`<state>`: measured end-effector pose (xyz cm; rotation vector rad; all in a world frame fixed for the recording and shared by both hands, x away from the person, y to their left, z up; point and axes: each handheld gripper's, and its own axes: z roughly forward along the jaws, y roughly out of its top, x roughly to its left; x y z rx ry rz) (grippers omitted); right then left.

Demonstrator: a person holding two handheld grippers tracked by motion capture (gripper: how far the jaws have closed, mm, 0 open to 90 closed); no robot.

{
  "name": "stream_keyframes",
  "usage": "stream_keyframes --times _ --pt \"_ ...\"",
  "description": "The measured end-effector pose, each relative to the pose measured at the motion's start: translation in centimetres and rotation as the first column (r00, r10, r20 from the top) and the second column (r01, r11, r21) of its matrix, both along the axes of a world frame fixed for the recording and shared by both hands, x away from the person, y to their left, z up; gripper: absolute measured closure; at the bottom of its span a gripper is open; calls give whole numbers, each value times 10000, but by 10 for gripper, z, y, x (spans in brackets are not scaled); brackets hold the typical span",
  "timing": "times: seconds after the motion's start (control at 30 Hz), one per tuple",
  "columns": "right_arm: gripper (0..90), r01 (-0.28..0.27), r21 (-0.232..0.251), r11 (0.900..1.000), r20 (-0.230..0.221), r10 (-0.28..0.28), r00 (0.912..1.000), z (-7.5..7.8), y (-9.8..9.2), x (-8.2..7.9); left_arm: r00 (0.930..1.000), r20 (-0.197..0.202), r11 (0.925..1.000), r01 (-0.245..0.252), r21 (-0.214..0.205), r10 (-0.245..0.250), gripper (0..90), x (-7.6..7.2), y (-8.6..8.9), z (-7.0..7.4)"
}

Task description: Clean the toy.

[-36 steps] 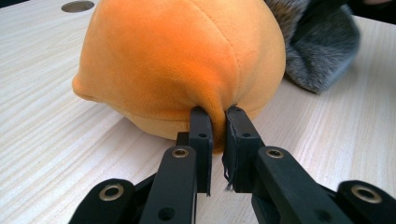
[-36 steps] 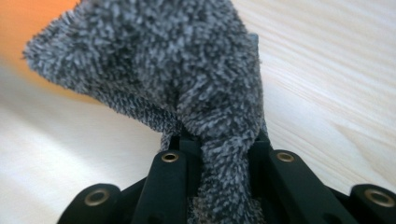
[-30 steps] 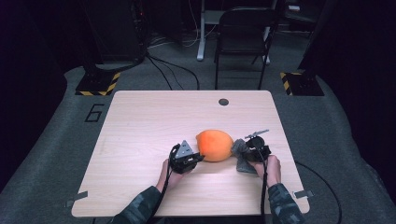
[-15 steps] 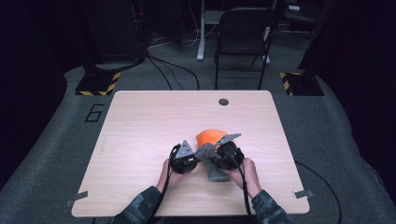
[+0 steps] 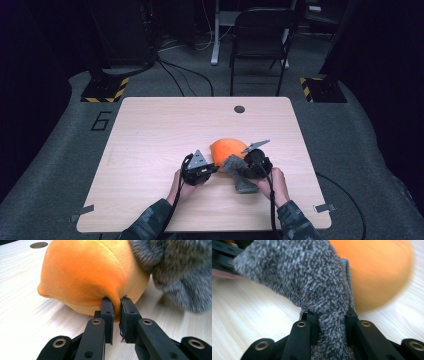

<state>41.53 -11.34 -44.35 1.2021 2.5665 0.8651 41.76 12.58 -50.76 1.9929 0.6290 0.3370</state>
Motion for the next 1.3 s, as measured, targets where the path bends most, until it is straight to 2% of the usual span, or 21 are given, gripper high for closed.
stream_keyframes --times 0.1,0.23,0.27,0.3,0.37,0.4,0.5,0.57,0.6,0.67,0.73,0.77,0.87,1.0,1.13,1.23,1.3 --pt "741 654 8 9979 -409 -653 9970 -2 -19 7 10000 1 10000 15 9 -15 820 0 0 0" --pt "740 1623 -185 9866 -464 -1630 9855 -13 -47 23 10000 -52 10000 61 -10 -61 820 1 0 0" --pt "740 1623 -185 9866 -464 -1630 9855 -13 -47 23 10000 -52 10000 61 -10 -61 820 1 0 0" --pt "739 2145 -381 9760 -511 -2163 9750 -21 -58 31 10000 -50 10000 35 -30 -36 820 1 0 -1" --pt "740 2193 -346 9750 -638 -2211 9732 -24 -63 34 10000 -71 10000 36 -59 -37 820 2 0 -1" --pt "741 2051 -299 9783 -663 -2067 9762 -23 -64 33 10000 -55 10000 0 -69 0 820 2 0 0" --pt "743 1394 -62 9902 -487 -1396 9890 -8 -56 21 9999 -133 9999 33 -110 -35 819 2 1 0" --pt "744 562 204 9982 -308 -555 9980 3 -44 11 9999 -102 9999 22 -100 -23 819 2 0 0" --pt "744 91 146 9999 -283 -87 9996 7 -36 6 10000 -51 10000 12 -82 -12 819 2 0 0" --pt "744 -707 19 9975 -230 707 9972 8 -17 -3 10000 -62 10000 37 -61 -37 819 1 -1 0" --pt "744 -1210 -227 9924 -556 1196 9913 3 4 -9 10000 -68 10000 37 -76 -38 819 2 -1 0" --pt "743 -1510 -338 9880 -551 1490 9873 0 11 -10 10000 -77 10000 44 -88 -44 819 2 -1 0" --pt "742 -1622 -518 9854 -818 1576 9841 -13 28 -6 9999 -60 9999 117 -54 -117 819 2 -1 -1" --pt "741 -1532 -510 9869 -1131 1467 9827 -21 29 3 9998 -110 9999 164 -46 -165 819 3 0 -1" --pt "741 -1338 -590 9892 -1400 1245 9823 -23 14 8 9997 -61 9997 232 9 -232 819 2 -2 -1" --pt "740 -884 -753 9932 -1764 740 9815 -27 -6 13 9996 -65 9996 273 36 -272 819 2 -1 -1" --pt "740 -382 -1035 9939 -1872 183 9822 -30 -23 17 9995 -111 9996 288 -2 -288 819 3 -1 -1"
